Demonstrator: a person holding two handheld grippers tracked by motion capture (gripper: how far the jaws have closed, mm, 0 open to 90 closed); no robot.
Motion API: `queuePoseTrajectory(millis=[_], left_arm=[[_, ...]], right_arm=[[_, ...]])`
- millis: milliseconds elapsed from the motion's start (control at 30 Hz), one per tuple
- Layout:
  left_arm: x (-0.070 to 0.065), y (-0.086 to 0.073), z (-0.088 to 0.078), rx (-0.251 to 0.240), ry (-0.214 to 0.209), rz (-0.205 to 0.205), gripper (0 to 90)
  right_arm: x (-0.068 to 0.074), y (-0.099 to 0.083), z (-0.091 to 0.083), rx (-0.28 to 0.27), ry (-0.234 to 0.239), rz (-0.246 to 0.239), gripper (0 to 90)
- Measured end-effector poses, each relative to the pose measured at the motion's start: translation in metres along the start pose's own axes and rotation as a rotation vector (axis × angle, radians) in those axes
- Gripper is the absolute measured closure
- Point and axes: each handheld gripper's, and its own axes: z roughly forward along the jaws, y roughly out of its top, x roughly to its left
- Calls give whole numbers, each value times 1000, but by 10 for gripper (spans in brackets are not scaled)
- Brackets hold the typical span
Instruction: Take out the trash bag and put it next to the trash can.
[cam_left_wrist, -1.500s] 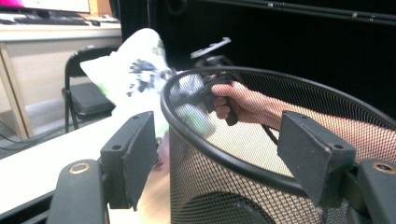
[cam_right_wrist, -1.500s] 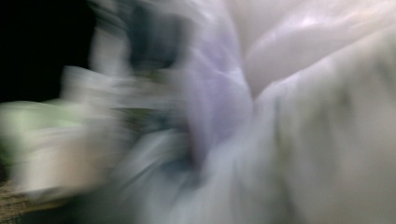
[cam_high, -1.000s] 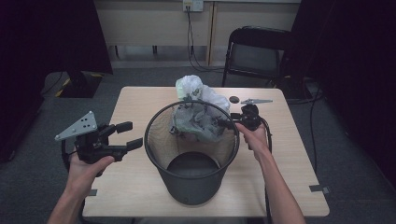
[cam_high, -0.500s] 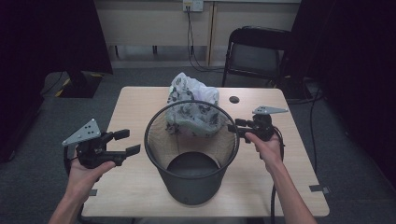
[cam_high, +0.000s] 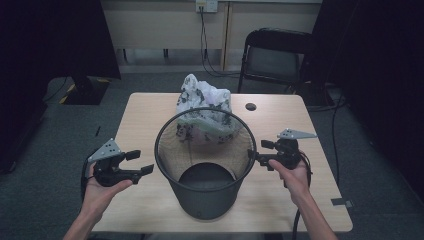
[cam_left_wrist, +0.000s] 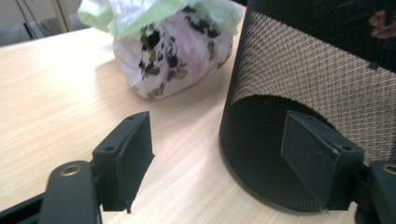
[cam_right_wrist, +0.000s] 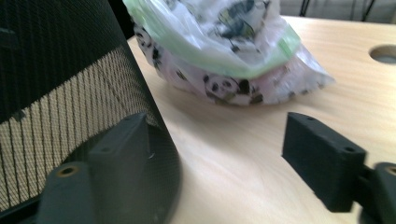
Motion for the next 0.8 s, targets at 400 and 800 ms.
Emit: queuePoseTrajectory(millis=[400, 800], left_arm=[[-4, -49, 29, 132, 77, -23, 188], [-24, -81, 61, 289, 87, 18, 173]], right_arm=[[1, -46, -16, 73, -43, 20, 158], [-4, -90, -18, 180, -130, 49, 160]])
